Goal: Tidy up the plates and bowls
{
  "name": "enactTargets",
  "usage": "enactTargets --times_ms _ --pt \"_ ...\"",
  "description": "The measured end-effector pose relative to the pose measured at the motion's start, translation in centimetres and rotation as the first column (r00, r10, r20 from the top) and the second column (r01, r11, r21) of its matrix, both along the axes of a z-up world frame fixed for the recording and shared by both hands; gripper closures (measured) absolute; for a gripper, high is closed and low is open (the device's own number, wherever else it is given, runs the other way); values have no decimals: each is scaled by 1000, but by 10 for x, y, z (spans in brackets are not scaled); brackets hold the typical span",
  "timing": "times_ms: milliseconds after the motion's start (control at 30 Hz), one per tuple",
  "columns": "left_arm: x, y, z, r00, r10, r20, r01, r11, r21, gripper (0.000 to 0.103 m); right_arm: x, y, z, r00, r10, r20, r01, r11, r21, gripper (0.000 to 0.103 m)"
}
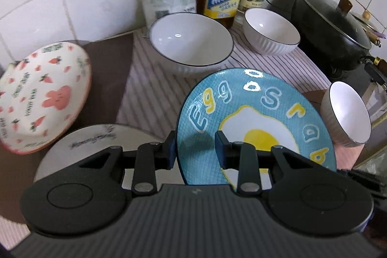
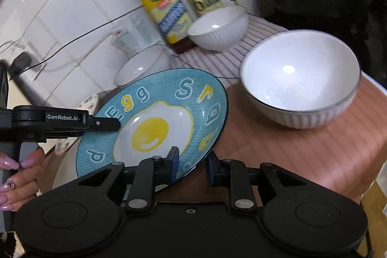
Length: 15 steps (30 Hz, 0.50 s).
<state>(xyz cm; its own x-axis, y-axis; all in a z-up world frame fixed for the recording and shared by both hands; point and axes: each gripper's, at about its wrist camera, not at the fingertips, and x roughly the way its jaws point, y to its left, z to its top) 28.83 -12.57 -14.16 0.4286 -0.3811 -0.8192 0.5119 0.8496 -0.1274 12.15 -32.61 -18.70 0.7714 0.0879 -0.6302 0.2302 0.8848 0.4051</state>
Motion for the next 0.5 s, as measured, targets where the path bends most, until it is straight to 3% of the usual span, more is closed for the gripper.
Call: enactTargets --times_ms 200,500 --pt "-21 38 23 997 74 14 -74 997 -10 72 -3 19 26 996 69 57 -70 998 0 75" --pt "-49 103 39 974 226 -23 -227 972 -58 72 0 59 45 979 197 53 -197 980 -5 75"
